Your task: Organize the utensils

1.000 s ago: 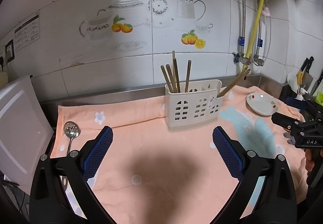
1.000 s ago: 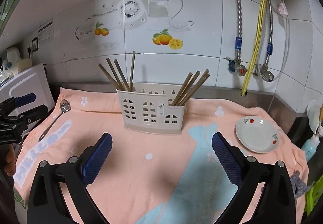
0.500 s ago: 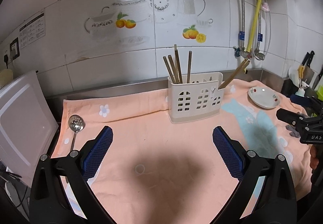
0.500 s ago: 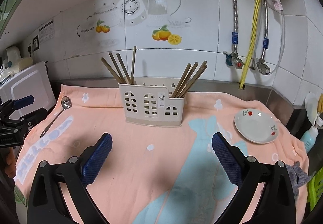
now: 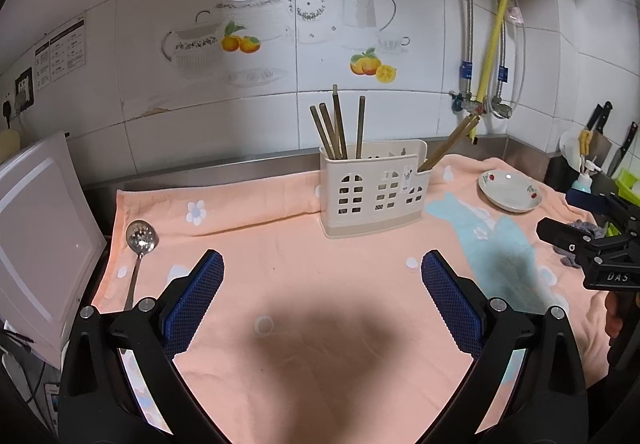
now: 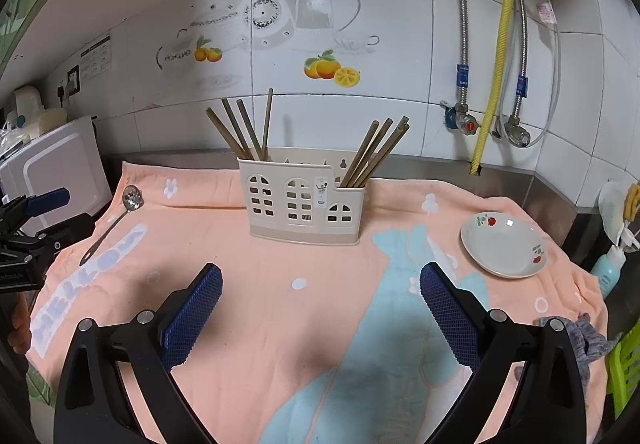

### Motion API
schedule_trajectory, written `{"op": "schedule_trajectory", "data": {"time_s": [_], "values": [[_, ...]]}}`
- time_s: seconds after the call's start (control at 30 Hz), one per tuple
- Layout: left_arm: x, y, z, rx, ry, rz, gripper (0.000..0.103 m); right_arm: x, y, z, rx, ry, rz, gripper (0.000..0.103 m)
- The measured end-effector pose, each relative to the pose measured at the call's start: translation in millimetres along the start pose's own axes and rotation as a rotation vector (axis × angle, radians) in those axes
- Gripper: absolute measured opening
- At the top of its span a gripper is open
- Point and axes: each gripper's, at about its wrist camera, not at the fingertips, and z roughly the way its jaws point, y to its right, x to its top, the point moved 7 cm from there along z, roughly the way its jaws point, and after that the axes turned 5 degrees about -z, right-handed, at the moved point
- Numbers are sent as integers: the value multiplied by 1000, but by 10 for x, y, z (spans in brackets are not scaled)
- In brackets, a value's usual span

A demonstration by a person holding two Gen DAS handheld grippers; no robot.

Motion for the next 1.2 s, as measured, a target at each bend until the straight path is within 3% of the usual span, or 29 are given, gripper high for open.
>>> {"op": "schedule_trajectory", "data": {"time_s": [1.2], "values": [[-123,148,76,-27,-41,0,98,-32,-71,19,5,-14,-31,96]]}}
